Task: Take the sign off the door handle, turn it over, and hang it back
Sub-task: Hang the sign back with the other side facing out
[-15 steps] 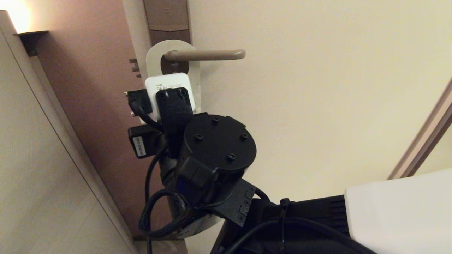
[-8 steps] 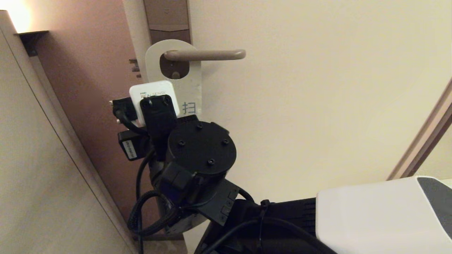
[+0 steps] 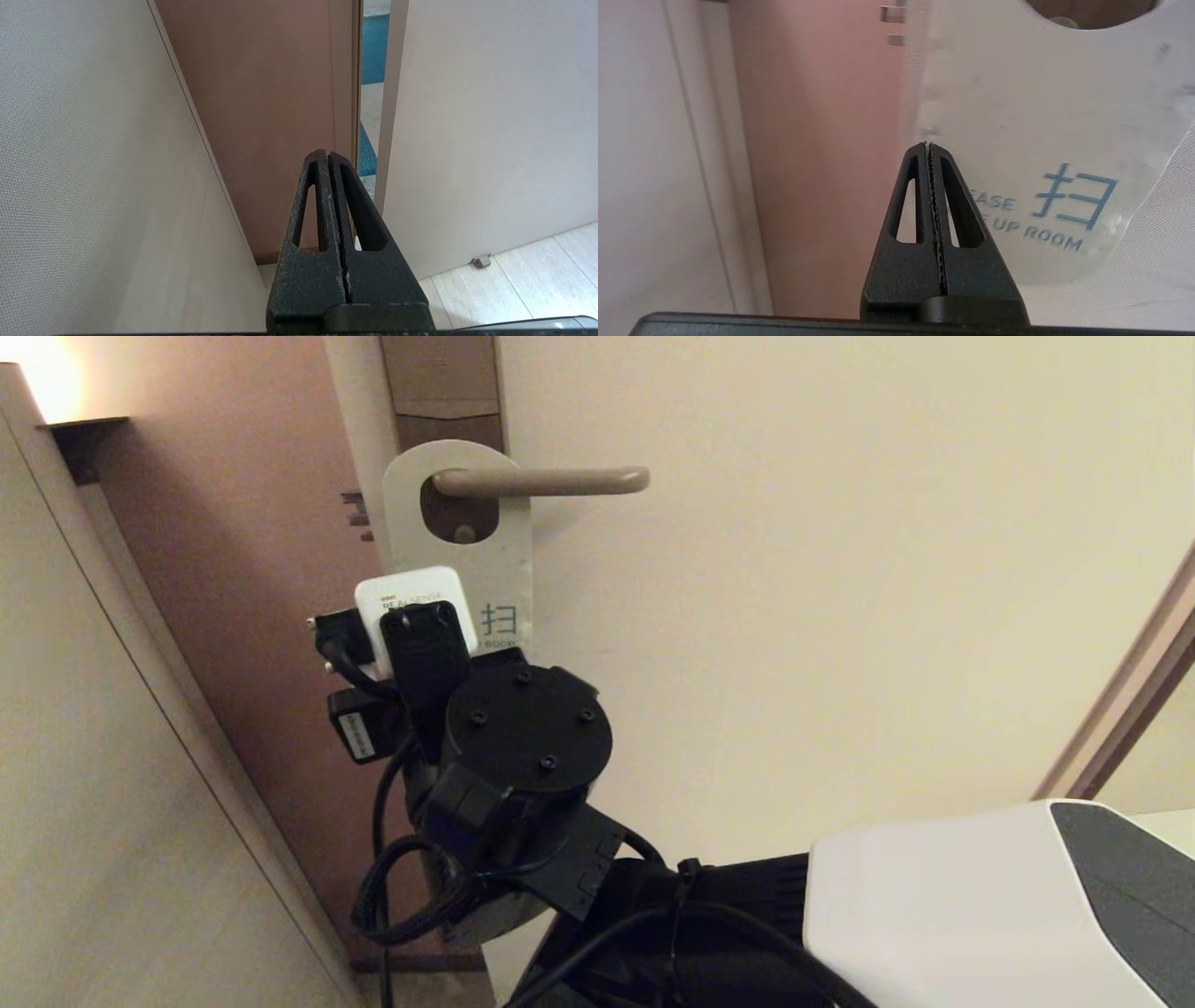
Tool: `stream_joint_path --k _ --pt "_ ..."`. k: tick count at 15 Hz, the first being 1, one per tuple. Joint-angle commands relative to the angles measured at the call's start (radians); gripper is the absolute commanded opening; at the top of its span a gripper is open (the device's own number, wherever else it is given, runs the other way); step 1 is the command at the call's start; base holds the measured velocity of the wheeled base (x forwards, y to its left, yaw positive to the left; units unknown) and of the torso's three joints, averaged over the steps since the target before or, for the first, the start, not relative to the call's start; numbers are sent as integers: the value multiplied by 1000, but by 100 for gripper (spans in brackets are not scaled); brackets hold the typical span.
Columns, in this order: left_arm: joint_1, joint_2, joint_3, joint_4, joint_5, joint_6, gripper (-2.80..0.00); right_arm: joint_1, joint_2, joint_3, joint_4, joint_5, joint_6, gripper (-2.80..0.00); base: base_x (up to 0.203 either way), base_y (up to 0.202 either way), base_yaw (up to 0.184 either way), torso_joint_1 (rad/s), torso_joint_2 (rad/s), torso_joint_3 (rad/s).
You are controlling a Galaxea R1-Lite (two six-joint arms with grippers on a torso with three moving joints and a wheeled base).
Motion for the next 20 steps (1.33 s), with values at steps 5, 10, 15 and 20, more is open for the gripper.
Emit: stream_joint_path --k 5,10,15,20 --pt "0 1 0 1 0 0 -280 -44 0 -68 12 24 -3 -280 0 0 0 0 0 0" --pt "0 1 0 1 0 0 -280 -53 -3 -93 39 26 -3 -280 0 0 0 0 0 0" --pt "0 1 0 0 0 0 -280 -53 -30 -46 36 26 -3 -280 0 0 0 0 0 0" --pt "0 1 0 0 0 0 -280 -53 -113 87 39 27 1 -280 0 0 0 0 0 0"
